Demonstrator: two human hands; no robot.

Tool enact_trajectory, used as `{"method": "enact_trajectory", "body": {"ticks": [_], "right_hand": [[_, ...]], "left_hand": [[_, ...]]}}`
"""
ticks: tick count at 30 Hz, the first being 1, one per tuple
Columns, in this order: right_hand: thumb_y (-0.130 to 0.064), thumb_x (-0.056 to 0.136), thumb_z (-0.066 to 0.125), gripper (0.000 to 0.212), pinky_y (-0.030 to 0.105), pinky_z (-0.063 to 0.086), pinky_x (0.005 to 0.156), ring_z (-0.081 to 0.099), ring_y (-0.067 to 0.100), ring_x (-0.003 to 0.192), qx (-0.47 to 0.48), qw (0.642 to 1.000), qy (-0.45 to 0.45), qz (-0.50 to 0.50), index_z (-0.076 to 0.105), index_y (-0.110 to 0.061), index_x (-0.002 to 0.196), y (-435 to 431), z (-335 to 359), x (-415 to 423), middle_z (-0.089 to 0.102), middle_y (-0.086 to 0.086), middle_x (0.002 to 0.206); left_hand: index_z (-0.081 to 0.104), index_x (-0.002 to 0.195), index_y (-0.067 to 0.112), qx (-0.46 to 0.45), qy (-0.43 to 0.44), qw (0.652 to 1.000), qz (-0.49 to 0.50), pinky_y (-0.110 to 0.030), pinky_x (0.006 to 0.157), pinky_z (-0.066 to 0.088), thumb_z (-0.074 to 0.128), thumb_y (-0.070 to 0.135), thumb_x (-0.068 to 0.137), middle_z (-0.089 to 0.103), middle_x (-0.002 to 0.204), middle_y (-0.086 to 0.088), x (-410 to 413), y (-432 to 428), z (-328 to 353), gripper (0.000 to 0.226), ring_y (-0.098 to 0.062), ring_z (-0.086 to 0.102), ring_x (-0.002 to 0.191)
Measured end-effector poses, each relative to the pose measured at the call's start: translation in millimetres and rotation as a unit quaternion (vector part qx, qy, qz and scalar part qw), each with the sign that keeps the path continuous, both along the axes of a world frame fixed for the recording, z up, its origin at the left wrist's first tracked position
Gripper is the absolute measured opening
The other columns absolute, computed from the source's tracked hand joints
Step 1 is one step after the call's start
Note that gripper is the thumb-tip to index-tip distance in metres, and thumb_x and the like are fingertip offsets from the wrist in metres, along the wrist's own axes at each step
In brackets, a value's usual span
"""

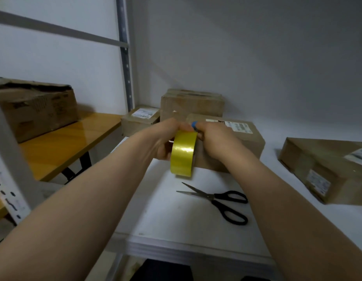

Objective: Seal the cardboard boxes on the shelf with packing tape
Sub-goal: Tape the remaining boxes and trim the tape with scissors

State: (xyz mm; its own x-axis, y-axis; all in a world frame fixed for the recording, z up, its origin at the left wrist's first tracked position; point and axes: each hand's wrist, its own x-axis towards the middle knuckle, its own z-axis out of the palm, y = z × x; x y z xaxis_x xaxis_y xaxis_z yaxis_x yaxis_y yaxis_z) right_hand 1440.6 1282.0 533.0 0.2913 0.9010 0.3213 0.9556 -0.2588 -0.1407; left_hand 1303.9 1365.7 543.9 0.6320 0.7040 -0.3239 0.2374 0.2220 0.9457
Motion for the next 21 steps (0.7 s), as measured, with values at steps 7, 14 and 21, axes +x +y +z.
{"method": "enact_trajectory", "body": {"ticks": [7,14,21], "right_hand": [[-0.018,0.104,0.045,0.048,0.042,0.042,0.104,0.053,0.037,0.127,-0.02,0.998,0.021,-0.052,0.046,-0.039,0.147,12.2,4.2,-0.2,0.056,0.013,0.143],[-0.014,0.102,0.048,0.05,0.045,0.04,0.108,0.053,0.036,0.129,-0.016,0.997,0.055,-0.044,0.049,-0.036,0.147,13.2,2.6,0.8,0.055,0.012,0.144],[-0.033,0.1,0.052,0.018,0.031,0.045,0.081,0.058,0.023,0.105,0.138,0.988,0.034,-0.064,0.067,-0.024,0.104,-60.6,0.8,4.3,0.064,-0.001,0.103]], "left_hand": [[0.06,0.099,0.007,0.079,0.122,0.989,-0.031,-0.035,0.064,0.055,0.065,0.018,0.093,0.068,0.085,-0.016,-1.2,-5.5,14.8,0.013,-0.03,0.066,0.072],[0.059,0.095,0.008,0.034,0.112,0.993,-0.02,-0.036,0.061,0.058,0.069,0.029,0.094,0.07,0.078,-0.016,-2.5,-10.3,-4.4,0.023,-0.029,0.067,0.067],[0.053,0.105,0.009,0.019,0.109,0.994,0.001,-0.046,0.066,0.054,0.075,0.029,0.09,0.065,0.097,-0.018,1.2,-10.0,-3.1,0.033,-0.034,0.065,0.081]]}}
